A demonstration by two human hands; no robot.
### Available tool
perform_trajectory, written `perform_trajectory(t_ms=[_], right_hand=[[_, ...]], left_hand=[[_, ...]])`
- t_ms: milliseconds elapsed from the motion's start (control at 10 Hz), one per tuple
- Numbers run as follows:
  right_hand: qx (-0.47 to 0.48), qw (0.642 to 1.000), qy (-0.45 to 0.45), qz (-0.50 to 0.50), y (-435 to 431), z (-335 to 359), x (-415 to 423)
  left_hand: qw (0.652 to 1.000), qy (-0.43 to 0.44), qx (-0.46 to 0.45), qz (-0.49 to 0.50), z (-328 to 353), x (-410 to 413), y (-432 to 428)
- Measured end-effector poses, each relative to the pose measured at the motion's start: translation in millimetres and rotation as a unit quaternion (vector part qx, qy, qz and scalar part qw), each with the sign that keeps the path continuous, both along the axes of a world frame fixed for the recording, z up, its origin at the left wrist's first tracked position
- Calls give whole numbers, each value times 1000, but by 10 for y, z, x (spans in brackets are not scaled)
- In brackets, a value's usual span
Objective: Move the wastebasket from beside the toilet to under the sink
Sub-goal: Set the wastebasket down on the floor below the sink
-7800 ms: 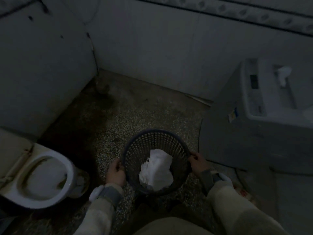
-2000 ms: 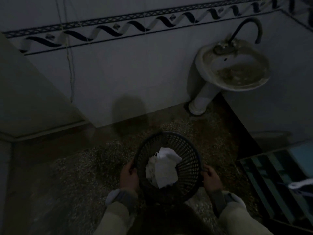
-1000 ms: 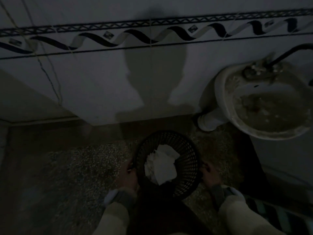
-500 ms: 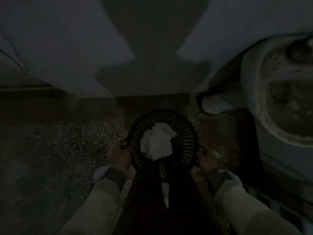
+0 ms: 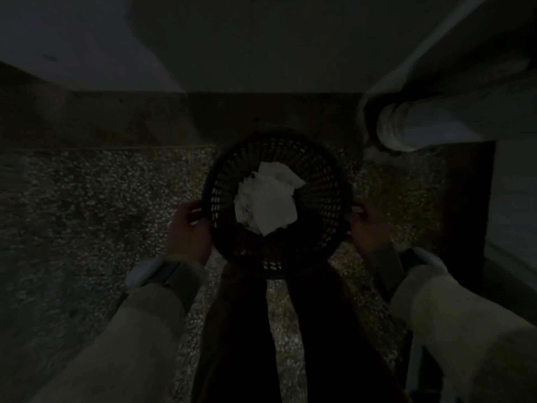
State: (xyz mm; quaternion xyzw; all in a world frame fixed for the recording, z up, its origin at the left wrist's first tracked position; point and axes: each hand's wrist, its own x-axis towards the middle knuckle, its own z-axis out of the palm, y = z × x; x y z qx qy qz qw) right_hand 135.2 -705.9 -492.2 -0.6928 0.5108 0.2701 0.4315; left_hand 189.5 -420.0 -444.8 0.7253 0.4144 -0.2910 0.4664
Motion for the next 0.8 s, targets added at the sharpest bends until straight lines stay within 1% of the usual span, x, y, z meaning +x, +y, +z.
perform_trajectory(t_ms=[100, 200, 300, 400, 500, 600, 700, 800], right_hand=[[32, 999, -3, 37, -118, -479, 83], [34, 999, -21, 25, -245, -941, 4], [54, 998, -33, 12, -251, -1130, 19], [59, 998, -22, 20, -155, -959, 172], [44, 998, -26, 23, -108, -794, 326], [40, 997, -21, 58, -166, -739, 459], [43, 997, -30, 55, -191, -786, 552], [41, 997, -50, 42, -211, -937, 623]], left_hand=[[1000, -2, 1, -9, -477, -11, 6], [1000, 9, -21, -10, -775, -3, 8], [999, 9, -31, -5, -914, 28, 28], [999, 7, -39, -9, -901, 105, 42], [999, 6, -43, -19, -814, 207, 47], [998, 7, -47, -32, -724, 346, 41], [997, 3, -61, -37, -743, 443, 35], [997, 16, -64, -42, -765, 583, -33]])
